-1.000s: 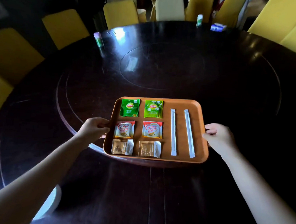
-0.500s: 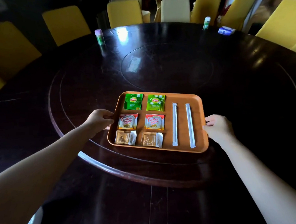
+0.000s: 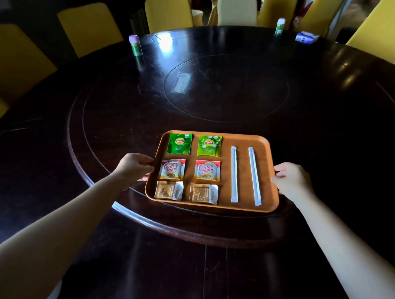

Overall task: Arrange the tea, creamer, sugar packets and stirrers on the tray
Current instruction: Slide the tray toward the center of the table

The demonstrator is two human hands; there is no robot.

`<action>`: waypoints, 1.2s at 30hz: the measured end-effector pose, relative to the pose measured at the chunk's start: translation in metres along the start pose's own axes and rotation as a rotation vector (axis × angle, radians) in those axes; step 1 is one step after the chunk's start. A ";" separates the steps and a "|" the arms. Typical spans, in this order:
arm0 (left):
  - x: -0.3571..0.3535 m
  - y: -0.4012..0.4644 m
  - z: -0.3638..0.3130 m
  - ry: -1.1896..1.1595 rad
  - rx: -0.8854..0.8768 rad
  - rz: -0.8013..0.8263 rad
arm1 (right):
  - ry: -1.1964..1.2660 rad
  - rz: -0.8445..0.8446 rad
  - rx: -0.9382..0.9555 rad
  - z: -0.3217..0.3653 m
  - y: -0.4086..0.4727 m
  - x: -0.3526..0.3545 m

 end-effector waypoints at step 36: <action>-0.058 -0.280 0.146 0.429 -0.259 -0.310 | -0.538 0.106 0.774 -0.009 -0.245 -0.162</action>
Point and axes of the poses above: each hand's wrist, its own y-axis towards the middle knuckle, its own x-axis out of the back of the hand, z = x × y, the point moved 1 cm from there along y, towards the middle knuckle, and after that the axes turned 4 degrees about z, right-handed, at the moved point
